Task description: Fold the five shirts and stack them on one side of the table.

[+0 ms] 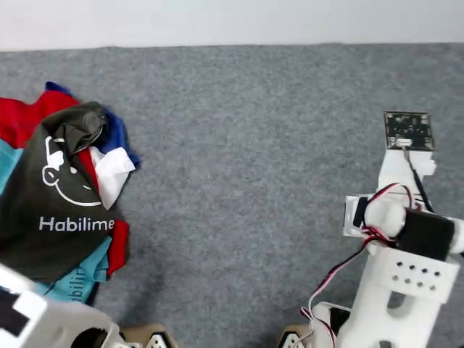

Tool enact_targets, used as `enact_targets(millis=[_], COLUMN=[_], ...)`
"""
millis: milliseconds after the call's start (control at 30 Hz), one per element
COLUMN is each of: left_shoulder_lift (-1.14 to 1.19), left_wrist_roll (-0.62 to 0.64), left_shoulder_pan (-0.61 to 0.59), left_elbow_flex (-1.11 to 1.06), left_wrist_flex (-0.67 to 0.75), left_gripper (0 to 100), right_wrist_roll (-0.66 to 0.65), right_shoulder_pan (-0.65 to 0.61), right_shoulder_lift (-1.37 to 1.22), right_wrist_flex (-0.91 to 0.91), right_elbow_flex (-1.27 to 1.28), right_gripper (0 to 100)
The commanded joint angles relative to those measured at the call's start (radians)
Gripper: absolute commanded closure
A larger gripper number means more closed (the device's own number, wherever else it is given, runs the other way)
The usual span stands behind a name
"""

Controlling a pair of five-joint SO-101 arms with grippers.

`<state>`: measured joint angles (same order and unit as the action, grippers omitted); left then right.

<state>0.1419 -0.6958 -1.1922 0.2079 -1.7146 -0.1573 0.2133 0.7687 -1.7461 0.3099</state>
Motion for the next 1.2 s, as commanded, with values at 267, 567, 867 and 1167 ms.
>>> enact_targets(millis=[267, 567, 867, 1167], left_shoulder_lift=[0.086, 0.238, 0.278, 0.193], left_wrist_roll=[-0.057, -0.064, -0.066, -0.061], left_shoulder_pan=[0.011, 0.031, 0.064, 0.141], left_elbow_flex=[0.084, 0.085, 0.082, 0.110], left_wrist_flex=[0.018, 0.126, 0.091, -0.038], left_gripper=[73, 73, 90, 100], right_wrist_roll=[-0.014, -0.015, -0.015, -0.015], right_shoulder_pan=[0.008, 0.008, 0.008, 0.008], right_shoulder_lift=[0.005, 0.005, 0.004, 0.005], right_wrist_flex=[-0.030, -0.031, -0.031, -0.030], right_elbow_flex=[0.046, 0.046, 0.046, 0.046], right_gripper=[87.5, 87.6, 87.6, 87.6])
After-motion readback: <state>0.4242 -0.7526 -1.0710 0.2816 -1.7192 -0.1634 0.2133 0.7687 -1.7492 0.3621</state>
